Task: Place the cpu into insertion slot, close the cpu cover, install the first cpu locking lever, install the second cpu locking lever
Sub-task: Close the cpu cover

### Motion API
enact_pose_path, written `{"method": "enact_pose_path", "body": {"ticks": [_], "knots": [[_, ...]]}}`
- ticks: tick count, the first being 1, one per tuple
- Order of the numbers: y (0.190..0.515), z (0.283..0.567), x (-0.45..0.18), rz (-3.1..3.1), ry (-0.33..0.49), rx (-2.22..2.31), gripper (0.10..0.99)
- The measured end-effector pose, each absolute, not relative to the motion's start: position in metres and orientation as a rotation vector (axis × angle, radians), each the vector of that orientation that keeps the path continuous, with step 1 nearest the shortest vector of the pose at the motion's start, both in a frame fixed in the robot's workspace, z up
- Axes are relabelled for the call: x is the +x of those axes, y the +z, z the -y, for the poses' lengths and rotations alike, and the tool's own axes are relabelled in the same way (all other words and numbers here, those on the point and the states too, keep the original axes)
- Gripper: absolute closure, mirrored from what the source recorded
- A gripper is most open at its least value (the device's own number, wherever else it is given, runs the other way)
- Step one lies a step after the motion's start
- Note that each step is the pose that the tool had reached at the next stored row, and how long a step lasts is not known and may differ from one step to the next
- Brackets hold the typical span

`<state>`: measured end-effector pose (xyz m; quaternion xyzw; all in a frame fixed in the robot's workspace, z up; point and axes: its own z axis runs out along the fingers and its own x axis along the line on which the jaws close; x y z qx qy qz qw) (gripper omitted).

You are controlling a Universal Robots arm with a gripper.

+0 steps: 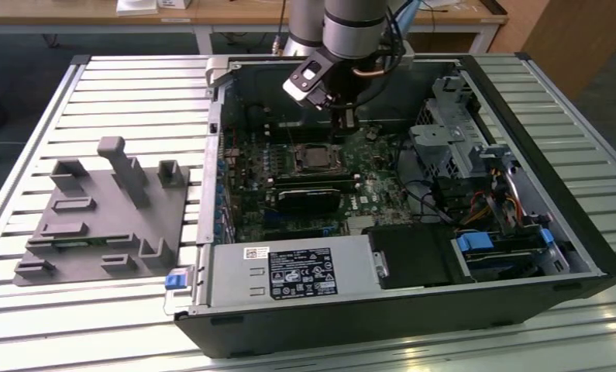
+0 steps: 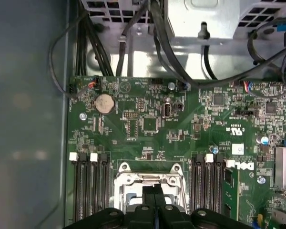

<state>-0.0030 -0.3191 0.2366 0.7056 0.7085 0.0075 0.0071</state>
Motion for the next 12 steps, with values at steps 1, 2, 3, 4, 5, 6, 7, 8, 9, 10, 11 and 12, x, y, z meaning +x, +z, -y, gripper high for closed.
{"method": "enact_pose_path", "body": {"ticks": [1, 2, 3, 4, 5, 6, 7, 8, 9, 10, 11, 12], "knots": [[0.236, 0.32, -0.004, -2.216, 0.023, 2.207, 0.98], [0.235, 0.32, -0.006, -2.216, 0.024, 2.207, 0.98], [0.235, 0.32, -0.008, -2.216, 0.024, 2.207, 0.98], [0.234, 0.32, -0.011, -2.216, 0.023, 2.207, 0.98], [0.234, 0.32, -0.014, -2.216, 0.023, 2.207, 0.98], [0.233, 0.32, -0.017, -2.216, 0.023, 2.207, 0.98], [0.233, 0.32, -0.02, -2.216, 0.023, 2.207, 0.98], [0.232, 0.32, -0.022, -2.216, 0.023, 2.207, 0.98], [0.232, 0.32, -0.024, -2.216, 0.024, 2.207, 0.98], [0.231, 0.32, -0.025, -2.216, 0.024, 2.207, 0.98], [0.229, 0.32, -0.026, -2.216, 0.023, 2.206, 0.98], [0.227, 0.32, -0.026, -2.217, 0.023, 2.206, 0.98]]}}
